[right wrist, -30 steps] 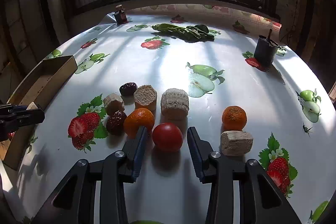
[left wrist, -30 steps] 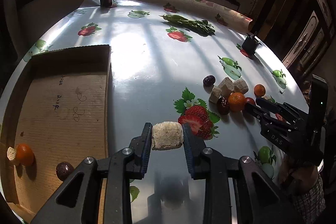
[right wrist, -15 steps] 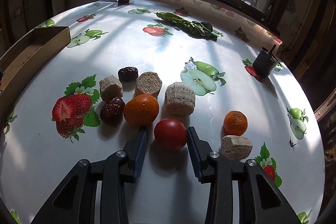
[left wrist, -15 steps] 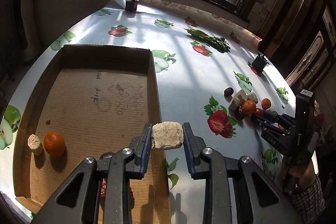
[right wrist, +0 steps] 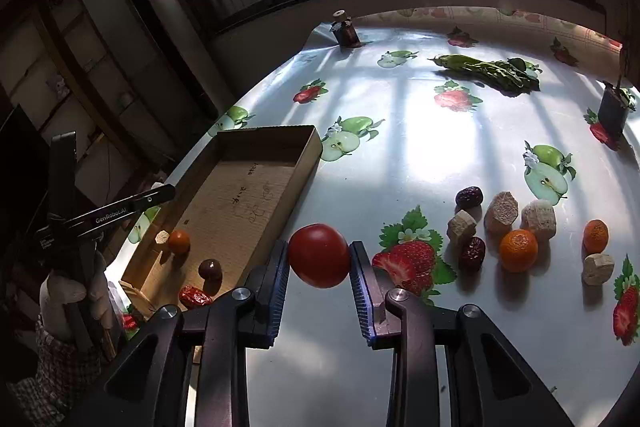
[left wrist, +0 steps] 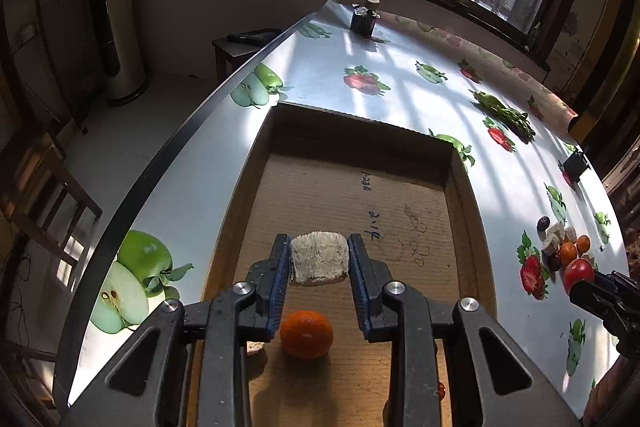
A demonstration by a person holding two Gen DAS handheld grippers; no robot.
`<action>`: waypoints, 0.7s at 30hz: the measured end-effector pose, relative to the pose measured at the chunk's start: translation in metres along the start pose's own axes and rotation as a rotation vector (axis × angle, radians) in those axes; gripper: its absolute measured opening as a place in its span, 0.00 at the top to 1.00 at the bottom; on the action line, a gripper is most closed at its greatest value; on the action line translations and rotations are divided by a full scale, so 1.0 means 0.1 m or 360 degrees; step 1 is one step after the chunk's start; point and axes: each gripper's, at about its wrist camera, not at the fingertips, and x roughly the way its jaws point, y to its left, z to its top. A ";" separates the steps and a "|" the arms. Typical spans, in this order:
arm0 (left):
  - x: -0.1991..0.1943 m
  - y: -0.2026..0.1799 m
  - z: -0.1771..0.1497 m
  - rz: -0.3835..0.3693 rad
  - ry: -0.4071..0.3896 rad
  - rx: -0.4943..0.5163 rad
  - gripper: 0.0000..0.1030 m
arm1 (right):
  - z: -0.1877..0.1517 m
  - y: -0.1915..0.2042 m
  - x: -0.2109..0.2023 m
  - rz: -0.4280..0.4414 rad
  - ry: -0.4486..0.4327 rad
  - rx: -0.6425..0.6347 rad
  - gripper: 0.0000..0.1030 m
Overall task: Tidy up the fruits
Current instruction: 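Carry the yam piece into the box with left tool while right tool grasps and drops in the tomato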
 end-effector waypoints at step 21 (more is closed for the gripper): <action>0.43 0.06 0.04 0.0088 0.0179 0.0129 0.64 | 0.01 0.91 1.37 -0.0197 0.0272 -0.0353 0.66</action>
